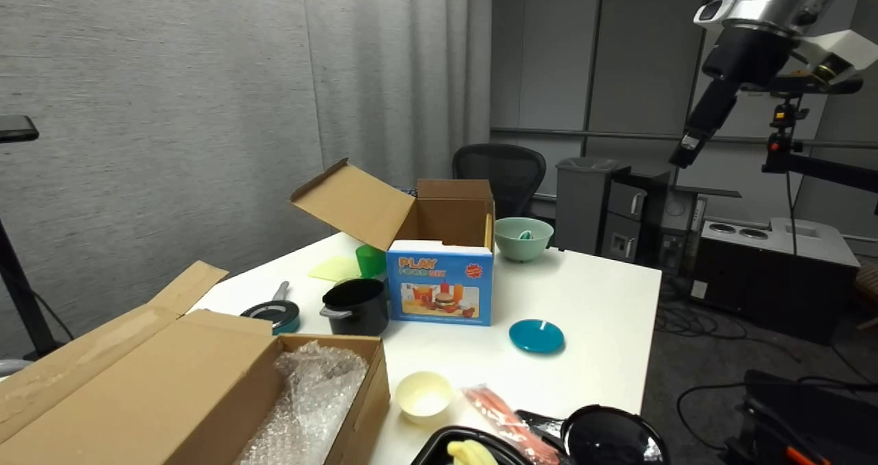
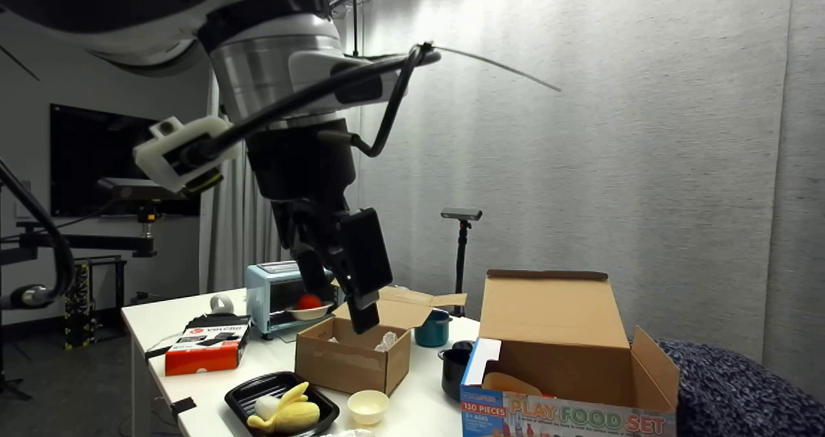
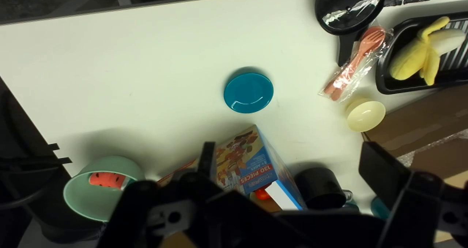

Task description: Pick up the box and slightly move it to the right.

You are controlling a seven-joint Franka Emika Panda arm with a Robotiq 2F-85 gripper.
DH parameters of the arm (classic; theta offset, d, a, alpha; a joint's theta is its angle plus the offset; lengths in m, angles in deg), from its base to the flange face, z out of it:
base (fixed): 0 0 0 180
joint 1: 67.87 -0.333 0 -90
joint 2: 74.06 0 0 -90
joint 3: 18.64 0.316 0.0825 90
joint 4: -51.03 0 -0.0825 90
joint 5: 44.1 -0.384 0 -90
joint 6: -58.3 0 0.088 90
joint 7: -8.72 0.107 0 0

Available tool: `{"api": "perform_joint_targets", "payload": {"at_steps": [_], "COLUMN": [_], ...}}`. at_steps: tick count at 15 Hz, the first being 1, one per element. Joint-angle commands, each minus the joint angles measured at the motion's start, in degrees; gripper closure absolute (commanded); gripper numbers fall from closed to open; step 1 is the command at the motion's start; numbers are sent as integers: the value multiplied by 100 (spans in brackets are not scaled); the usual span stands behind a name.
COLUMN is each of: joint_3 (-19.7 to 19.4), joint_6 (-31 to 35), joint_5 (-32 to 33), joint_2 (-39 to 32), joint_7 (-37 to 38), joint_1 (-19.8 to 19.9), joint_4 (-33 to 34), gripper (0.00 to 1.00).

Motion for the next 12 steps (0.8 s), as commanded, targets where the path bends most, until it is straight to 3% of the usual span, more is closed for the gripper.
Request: {"api": "perform_joint_targets", "payload": {"at_steps": [1, 12], "joint_3": [20, 13], "joint_6": [-72, -60], "joint_5": [71, 1], "joint_2": [-184, -385], "joint_7": [-17, 21], "joint_1": [-18, -3], "joint_4": [223, 333], "gripper": [0, 0]}}
